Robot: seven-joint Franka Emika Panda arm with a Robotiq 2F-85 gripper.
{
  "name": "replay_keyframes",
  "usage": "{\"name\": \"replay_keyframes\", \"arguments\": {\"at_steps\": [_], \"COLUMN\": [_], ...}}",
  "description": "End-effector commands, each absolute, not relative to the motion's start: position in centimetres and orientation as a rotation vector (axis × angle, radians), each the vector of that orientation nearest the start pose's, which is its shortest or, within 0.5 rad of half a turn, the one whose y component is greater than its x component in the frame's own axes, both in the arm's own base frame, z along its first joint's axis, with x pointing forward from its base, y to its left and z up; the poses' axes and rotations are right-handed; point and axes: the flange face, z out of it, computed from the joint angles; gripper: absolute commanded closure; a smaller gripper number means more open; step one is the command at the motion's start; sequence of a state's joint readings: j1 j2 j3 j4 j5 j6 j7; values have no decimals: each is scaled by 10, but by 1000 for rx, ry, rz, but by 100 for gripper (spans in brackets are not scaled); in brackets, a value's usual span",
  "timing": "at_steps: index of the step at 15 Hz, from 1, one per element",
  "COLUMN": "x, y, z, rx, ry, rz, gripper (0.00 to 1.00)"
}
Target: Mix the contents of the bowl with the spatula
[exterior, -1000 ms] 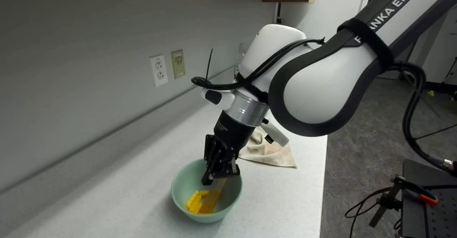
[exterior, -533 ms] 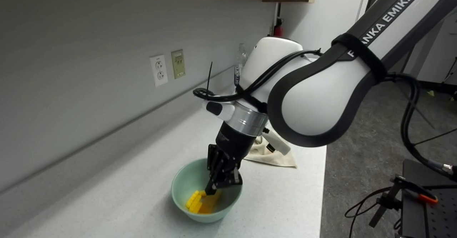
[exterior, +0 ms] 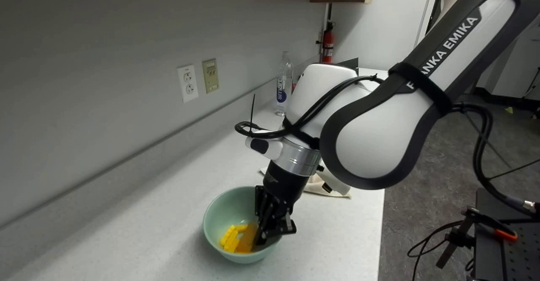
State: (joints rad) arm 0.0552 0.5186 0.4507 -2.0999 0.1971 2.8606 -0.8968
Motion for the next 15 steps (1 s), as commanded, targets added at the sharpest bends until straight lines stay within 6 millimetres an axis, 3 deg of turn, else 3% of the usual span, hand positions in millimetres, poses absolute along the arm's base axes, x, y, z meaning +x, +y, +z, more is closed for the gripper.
{"name": "replay_keyframes", "arguments": {"at_steps": [1, 8, 15], "x": [536, 532, 527], "y": [270, 255, 227], "z": [215, 214, 221], "rx": [-2428, -2422, -2470], "ry": [-1555, -1588, -1637], "rz": [-393, -280, -176], "gripper": [100, 100, 100]}}
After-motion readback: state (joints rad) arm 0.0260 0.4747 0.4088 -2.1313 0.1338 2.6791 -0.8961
